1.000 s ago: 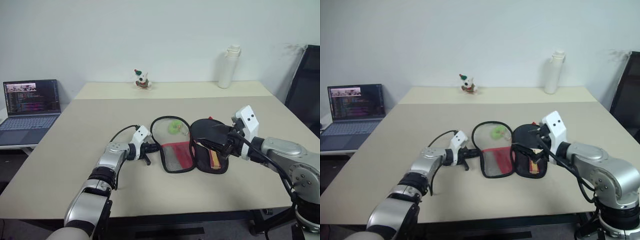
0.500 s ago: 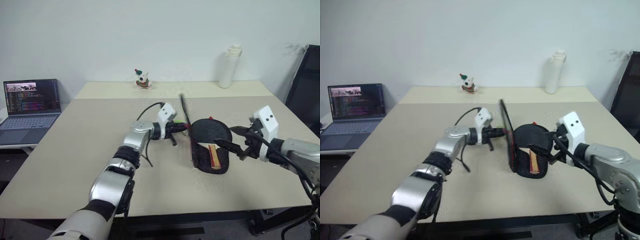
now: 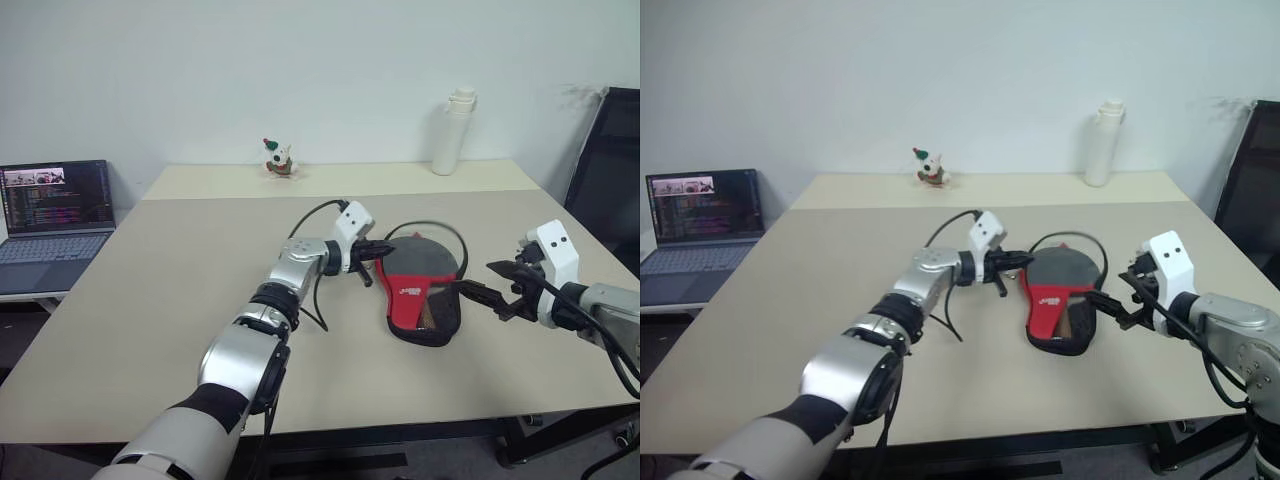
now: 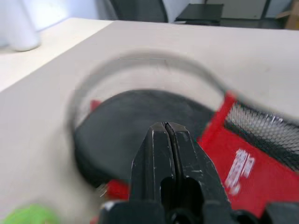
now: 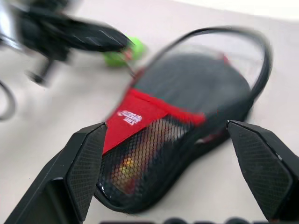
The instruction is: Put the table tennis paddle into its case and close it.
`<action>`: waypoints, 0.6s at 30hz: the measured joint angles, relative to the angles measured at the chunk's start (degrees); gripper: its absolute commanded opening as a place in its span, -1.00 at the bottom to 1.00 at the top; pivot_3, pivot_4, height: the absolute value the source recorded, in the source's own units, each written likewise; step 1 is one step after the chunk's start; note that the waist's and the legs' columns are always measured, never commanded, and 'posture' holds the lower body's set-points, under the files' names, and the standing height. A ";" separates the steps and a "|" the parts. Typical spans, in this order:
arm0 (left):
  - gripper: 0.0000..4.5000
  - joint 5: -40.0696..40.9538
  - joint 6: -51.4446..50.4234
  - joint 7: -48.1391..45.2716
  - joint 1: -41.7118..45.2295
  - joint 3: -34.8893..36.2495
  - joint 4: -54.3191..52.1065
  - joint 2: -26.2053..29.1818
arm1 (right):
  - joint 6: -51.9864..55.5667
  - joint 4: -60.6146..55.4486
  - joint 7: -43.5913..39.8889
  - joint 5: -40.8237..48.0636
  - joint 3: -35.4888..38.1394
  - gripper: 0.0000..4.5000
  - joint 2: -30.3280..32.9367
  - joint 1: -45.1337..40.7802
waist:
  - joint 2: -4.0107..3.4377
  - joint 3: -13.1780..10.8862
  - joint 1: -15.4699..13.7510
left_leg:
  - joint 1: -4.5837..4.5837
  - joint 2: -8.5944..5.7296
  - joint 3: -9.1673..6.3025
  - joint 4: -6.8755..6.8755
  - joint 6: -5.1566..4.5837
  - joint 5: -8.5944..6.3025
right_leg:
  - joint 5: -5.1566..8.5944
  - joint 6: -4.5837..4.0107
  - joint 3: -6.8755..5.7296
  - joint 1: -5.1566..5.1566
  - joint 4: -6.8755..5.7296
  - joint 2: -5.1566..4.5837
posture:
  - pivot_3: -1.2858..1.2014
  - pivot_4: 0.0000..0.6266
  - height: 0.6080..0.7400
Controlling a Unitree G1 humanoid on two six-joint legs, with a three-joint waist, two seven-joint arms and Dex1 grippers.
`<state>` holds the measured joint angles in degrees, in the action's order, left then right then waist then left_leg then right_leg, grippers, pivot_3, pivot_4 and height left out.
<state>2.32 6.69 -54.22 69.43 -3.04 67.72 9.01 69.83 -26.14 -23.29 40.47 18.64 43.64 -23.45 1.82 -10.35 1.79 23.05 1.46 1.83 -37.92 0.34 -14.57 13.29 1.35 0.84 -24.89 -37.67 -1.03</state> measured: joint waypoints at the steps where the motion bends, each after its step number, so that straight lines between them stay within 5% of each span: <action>1: -0.97 0.13 0.02 -1.09 -0.86 0.11 -0.70 0.97 | -0.55 1.22 0.42 -0.83 -0.27 1.00 -0.38 -0.19 | 0.00 0.00 0.02 | 0.00 0.00 -0.01 0.01 0.00 0.00 | 0.00 0.00 -0.01 0.00 -0.01 0.00 | 0.03 -0.52 1.00; 18: -0.97 8.22 -19.01 -7.95 -23.91 2.43 -42.03 14.27 | -12.50 30.04 1.17 -15.00 -14.49 1.00 -10.37 -7.83 | -0.01 0.00 -0.15 | -0.01 0.17 -0.01 -0.05 0.01 0.01 | -0.17 -0.29 0.04 -0.02 -0.12 -0.04 | 0.03 -0.52 1.00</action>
<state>10.54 -12.31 -62.17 45.51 -0.60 25.69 23.28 57.33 3.90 -22.12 25.47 4.15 33.27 -31.28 1.81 -10.35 1.64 23.05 1.62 1.83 -37.97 0.34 -14.56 13.12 1.06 0.88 -24.91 -37.80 -1.08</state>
